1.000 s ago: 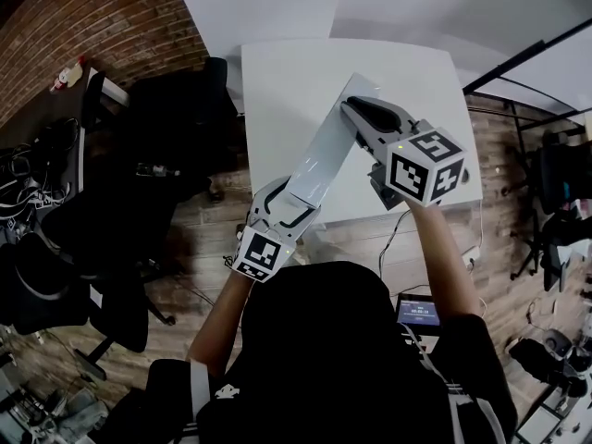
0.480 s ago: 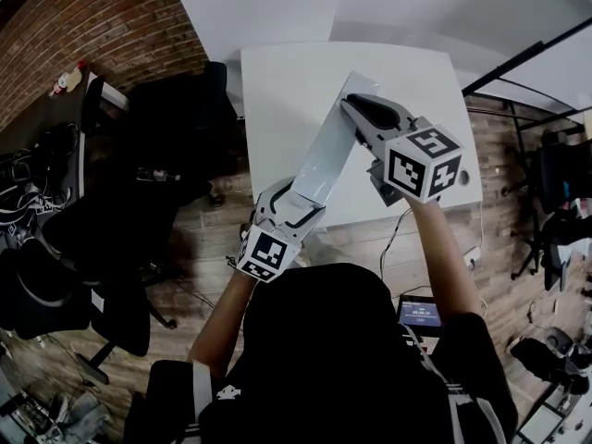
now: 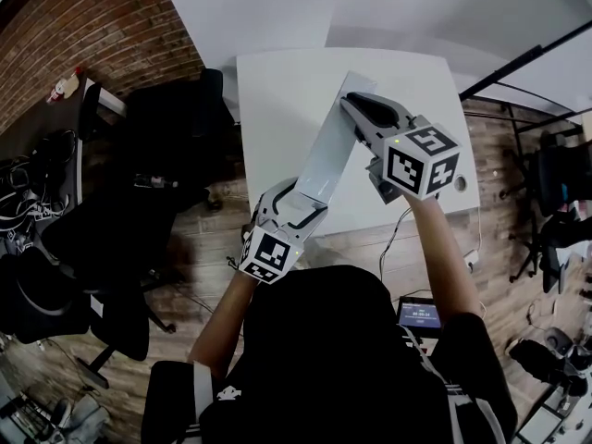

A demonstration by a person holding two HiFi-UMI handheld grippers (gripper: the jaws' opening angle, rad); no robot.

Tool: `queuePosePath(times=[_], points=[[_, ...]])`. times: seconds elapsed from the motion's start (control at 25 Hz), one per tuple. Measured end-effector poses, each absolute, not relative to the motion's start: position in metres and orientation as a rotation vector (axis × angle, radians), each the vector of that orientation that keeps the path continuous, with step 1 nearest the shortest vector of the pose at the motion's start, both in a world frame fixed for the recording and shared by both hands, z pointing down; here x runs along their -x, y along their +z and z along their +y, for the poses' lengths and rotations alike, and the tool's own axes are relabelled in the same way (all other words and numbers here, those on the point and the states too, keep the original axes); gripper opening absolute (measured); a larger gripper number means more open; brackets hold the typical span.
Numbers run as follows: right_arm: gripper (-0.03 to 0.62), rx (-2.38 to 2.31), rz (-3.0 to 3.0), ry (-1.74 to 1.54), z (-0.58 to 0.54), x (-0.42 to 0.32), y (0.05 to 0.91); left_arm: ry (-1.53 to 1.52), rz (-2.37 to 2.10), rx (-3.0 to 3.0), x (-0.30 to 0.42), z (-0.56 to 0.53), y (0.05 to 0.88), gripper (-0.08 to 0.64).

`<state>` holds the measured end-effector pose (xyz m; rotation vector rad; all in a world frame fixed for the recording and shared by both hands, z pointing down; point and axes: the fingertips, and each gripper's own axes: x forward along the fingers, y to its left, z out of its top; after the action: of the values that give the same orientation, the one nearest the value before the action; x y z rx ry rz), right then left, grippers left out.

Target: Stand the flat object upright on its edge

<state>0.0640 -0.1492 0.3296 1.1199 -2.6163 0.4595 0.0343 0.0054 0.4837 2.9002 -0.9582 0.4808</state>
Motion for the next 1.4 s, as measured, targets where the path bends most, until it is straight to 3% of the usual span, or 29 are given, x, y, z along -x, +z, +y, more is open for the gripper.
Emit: queuePosePath(times=[1.4], points=[[0.078,-1.050,-2.753,0.455,-0.252,-0.078,0.324,0.586,-1.024,-2.891,-0.066,-0.087,0.479,0.325]])
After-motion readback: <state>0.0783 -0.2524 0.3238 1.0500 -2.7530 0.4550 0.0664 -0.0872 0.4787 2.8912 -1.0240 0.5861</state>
